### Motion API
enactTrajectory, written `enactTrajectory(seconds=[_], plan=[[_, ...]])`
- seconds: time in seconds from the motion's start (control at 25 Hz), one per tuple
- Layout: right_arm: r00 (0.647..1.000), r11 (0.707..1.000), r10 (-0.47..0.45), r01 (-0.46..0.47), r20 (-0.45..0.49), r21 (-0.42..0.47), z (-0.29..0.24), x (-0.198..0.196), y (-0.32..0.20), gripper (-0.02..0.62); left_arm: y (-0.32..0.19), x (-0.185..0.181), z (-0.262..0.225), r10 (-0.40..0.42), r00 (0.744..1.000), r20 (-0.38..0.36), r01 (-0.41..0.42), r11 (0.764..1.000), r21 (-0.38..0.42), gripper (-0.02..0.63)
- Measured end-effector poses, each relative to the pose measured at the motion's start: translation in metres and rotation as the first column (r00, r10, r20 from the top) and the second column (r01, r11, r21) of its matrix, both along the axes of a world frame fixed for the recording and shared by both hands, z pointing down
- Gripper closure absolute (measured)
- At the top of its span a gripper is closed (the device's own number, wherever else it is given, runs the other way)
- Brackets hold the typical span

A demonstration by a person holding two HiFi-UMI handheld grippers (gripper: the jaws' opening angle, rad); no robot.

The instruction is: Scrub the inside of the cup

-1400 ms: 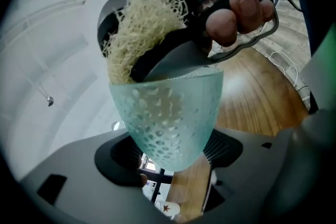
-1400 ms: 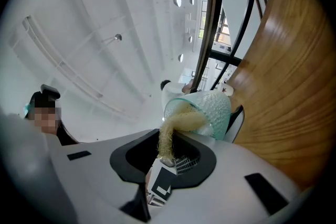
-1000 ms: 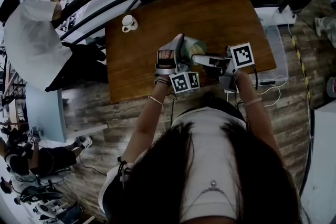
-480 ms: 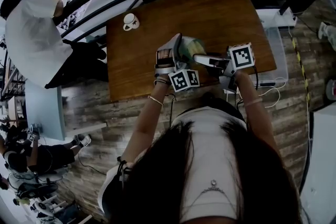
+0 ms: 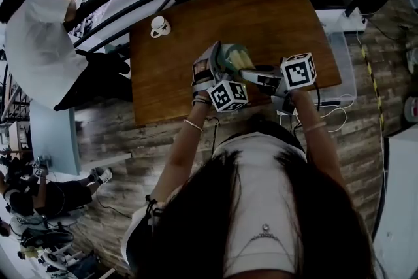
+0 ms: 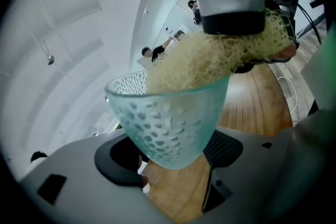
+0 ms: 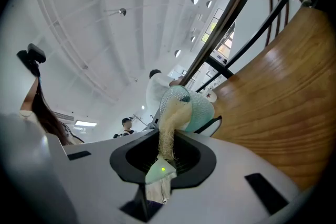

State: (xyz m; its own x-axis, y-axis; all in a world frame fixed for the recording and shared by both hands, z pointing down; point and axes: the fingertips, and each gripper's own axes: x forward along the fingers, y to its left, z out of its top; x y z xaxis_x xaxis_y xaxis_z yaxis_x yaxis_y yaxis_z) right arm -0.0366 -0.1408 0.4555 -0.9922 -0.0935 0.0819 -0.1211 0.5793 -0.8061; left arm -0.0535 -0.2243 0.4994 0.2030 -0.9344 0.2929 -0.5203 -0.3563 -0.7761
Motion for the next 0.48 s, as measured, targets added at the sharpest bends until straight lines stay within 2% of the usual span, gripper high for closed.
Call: enactTrajectory(seconds=[0.28, 0.48], plan=[[1.000, 0.997, 0.018, -0.017, -0.016, 0.079, -0.0039, 0.0031, -0.0019, 0.514, -0.0012, 0.0024, 0.0037, -0.043, 0.994, -0.098, 0.035, 0.996, -0.084, 0.256], [0.999, 0.992, 0.018, -0.013, -0.038, 0.126, -0.0044, 0.0034, -0.0014, 0.514, -0.0054, -0.0047, 0.0087, -0.104, 0.980, -0.170, 0.078, 0.985, -0.153, 0.256]])
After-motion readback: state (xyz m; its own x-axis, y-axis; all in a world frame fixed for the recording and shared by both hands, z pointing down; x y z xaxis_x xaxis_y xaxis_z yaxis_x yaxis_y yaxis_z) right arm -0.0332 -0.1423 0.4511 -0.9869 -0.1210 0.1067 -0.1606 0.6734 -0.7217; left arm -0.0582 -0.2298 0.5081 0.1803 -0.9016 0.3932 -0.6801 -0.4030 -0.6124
